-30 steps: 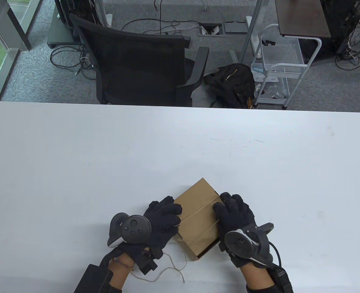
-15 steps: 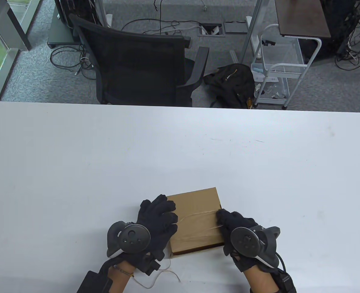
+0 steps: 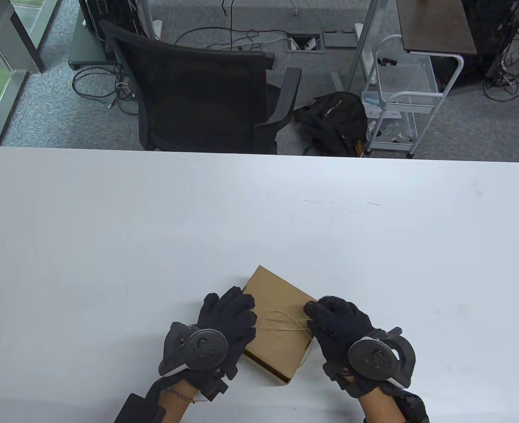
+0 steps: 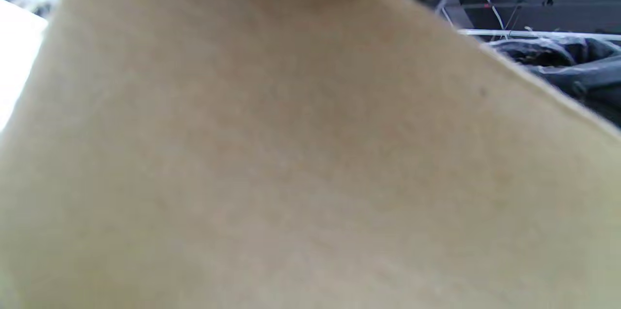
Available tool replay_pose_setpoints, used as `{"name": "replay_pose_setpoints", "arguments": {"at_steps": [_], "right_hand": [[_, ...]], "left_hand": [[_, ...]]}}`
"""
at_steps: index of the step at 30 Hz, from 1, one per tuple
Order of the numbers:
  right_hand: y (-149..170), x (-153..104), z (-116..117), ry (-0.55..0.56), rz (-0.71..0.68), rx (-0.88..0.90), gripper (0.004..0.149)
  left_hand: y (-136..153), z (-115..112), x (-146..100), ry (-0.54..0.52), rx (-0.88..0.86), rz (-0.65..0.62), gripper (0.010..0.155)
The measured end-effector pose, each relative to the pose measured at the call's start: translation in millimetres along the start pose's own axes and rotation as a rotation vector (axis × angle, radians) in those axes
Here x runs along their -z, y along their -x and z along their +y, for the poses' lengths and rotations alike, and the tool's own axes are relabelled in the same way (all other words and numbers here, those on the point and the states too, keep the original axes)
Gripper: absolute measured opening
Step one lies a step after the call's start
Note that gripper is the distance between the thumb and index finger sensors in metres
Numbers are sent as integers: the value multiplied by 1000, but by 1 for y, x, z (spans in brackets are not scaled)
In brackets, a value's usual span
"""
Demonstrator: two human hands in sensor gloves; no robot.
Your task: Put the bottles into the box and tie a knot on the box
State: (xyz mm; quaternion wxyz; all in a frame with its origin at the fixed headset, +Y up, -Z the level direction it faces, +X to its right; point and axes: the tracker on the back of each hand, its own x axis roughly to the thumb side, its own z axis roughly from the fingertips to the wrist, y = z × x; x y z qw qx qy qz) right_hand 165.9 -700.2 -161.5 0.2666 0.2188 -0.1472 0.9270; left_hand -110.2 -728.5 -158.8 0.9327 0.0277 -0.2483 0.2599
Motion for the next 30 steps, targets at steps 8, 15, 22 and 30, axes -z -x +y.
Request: {"name": "replay_pose_setpoints", "arguments": {"at_steps": [8,15,22,30], "right_hand": [[10,4,12,-110,142,-73,43],[-8,0,6,-152,216,-171,45],[-8,-4,2,-157,222,-57,40],[41,-7,2,-126,384,345,52]], "left_hand": [[1,6,-2,-91,5,9,46],[12,24,-11,-153,23,111,46],[23,19,-12,-122,-25,255,45],[28,22,-10,-140,10,231,46]]}}
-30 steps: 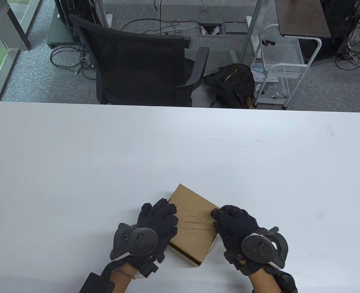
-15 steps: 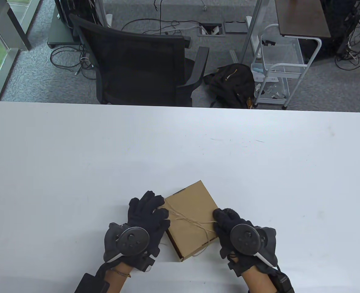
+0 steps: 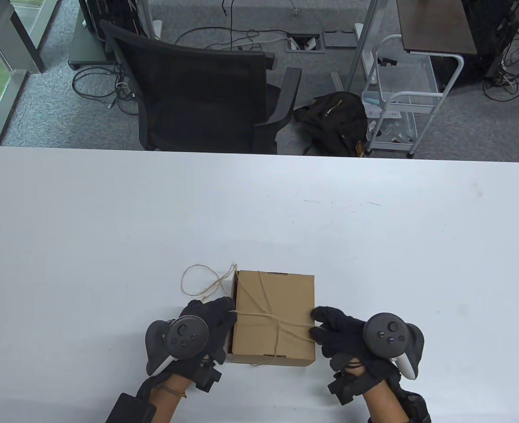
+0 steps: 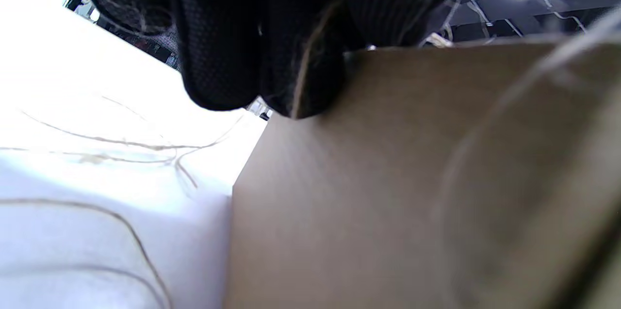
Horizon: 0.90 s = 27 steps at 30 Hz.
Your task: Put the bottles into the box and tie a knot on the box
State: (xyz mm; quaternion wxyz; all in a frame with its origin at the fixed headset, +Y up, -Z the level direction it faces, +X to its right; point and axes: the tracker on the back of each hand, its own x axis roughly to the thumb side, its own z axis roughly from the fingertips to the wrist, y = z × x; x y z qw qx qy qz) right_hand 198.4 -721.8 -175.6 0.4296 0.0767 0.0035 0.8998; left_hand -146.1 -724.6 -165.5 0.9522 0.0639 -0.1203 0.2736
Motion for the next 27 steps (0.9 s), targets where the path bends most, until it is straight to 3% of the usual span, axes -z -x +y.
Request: {"name": "replay_pose_setpoints", "arguments": {"at_steps": [4,8,13,16,20,27], "right_hand": [[11,1,-10,114,24,-20,56],[12,0,-9,166,-10,-172,68],[-2,1,1,101,-303,21,51],[-15,-3,12,55,-417,-102,37],[-22,-6,20,45,-429,-319,38],[-17,-3,27,-85,-398,-144,48]], "left_hand": [[2,2,1,-16,-3,-8,47],[1,0,0,-13,43,-26,47],[-2,1,-2,-17,49,-38,47],[-3,1,-3,-14,61,-47,47],[-3,1,-3,-14,58,-47,47],[-4,0,-4,-9,63,-51,47]]}}
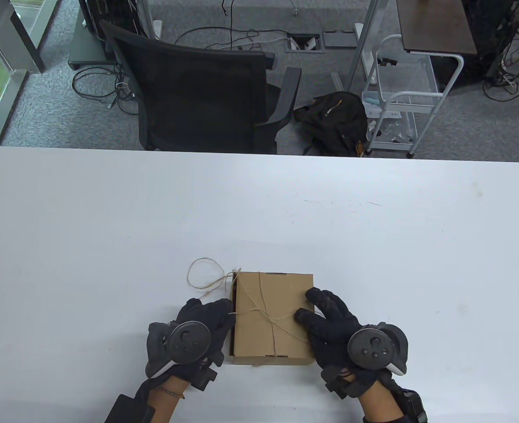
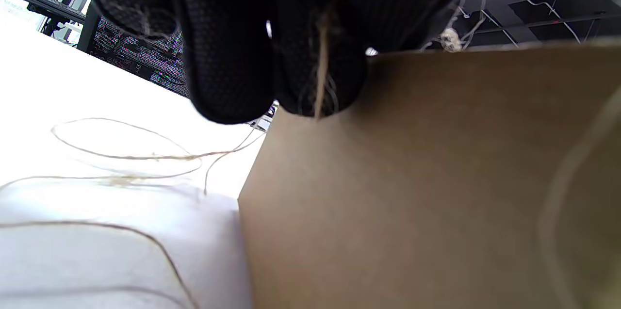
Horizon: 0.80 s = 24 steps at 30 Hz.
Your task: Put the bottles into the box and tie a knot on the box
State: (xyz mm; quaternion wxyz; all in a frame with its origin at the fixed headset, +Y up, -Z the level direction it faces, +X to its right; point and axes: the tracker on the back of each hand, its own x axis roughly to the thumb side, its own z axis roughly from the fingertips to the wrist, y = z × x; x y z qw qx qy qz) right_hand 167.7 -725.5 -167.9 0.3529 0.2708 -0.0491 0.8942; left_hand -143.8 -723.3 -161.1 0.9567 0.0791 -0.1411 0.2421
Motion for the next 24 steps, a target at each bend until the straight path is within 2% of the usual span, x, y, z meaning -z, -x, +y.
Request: {"name": "replay_pose_setpoints", "arguments": {"at_steps": [2,3,4,7,8,10,13,17,19,21,24], "right_hand": [[-1,0,1,-33,-2,19,55],[-2,0,2,-30,-7,17,63],[-5,0,3,-24,-18,1,71],[-10,2,7,-61,-37,-99,80],[-12,2,10,-84,-29,-134,79],[-13,2,12,-23,-24,-168,60],[-15,5,10,29,5,-121,38],[-17,5,13,-12,-42,-237,41],[-14,4,5,26,-54,-295,43],[-3,1,-8,124,0,-166,43],[20,-8,-27,300,179,-32,44]], "left_hand": [[0,0,0,3,-4,0,47],[0,0,0,3,-6,0,47],[0,0,0,3,-4,0,47],[0,0,0,3,-7,-1,47],[-1,-1,0,4,-7,-3,47],[-1,-1,0,2,-1,-5,47],[0,0,0,-1,-5,-4,47],[3,0,1,4,-10,6,47],[4,1,1,1,-11,13,47],[6,3,1,-10,-8,26,47],[8,4,1,-10,-16,34,46]]}}
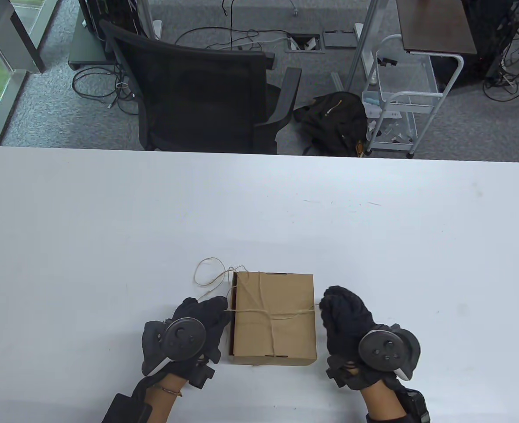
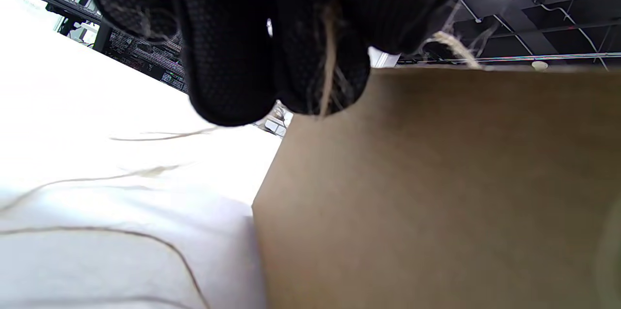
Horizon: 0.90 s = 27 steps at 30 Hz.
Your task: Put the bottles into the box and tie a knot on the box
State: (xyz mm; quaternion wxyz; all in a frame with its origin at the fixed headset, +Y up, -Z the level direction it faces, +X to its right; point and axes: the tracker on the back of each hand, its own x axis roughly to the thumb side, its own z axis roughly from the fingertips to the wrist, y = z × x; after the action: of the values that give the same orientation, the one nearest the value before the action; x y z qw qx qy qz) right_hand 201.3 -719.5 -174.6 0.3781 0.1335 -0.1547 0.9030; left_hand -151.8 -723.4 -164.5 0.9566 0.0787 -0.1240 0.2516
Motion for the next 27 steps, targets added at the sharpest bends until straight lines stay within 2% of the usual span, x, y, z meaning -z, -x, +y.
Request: {"name": "replay_pose_setpoints", "arguments": {"at_steps": [3,4,5,7,8,10,12,16,19,22,25,27], "right_hand": [[26,-4,-11,52,295,-29,43],[30,-5,-11,40,347,-53,43],[35,-5,-10,-21,361,-98,43],[31,-5,-9,21,345,-139,43],[25,-4,-9,26,292,-161,49],[10,-3,-8,75,144,-127,58],[-7,-2,-5,79,-14,-121,56],[-28,-4,14,-59,-152,-50,51],[-33,-1,32,-174,-150,-52,62],[-37,4,46,-239,-135,-142,60],[-39,6,51,-243,-139,-192,50],[-42,6,49,-210,-134,-119,41]], "left_hand": [[0,0,0,1,9,1,47],[0,0,0,1,9,1,47],[0,0,0,2,5,-2,46],[-1,0,0,3,4,-8,46],[-3,-1,-1,3,3,-12,47],[-5,-1,-1,6,7,-20,47],[-6,-2,-1,10,12,-27,46],[-7,-3,-1,12,14,-32,47],[-7,-3,-1,13,13,-35,47],[-7,-3,-1,16,12,-35,47],[-8,-3,-2,17,9,-40,47],[-8,-3,-1,18,7,-40,47]]}}
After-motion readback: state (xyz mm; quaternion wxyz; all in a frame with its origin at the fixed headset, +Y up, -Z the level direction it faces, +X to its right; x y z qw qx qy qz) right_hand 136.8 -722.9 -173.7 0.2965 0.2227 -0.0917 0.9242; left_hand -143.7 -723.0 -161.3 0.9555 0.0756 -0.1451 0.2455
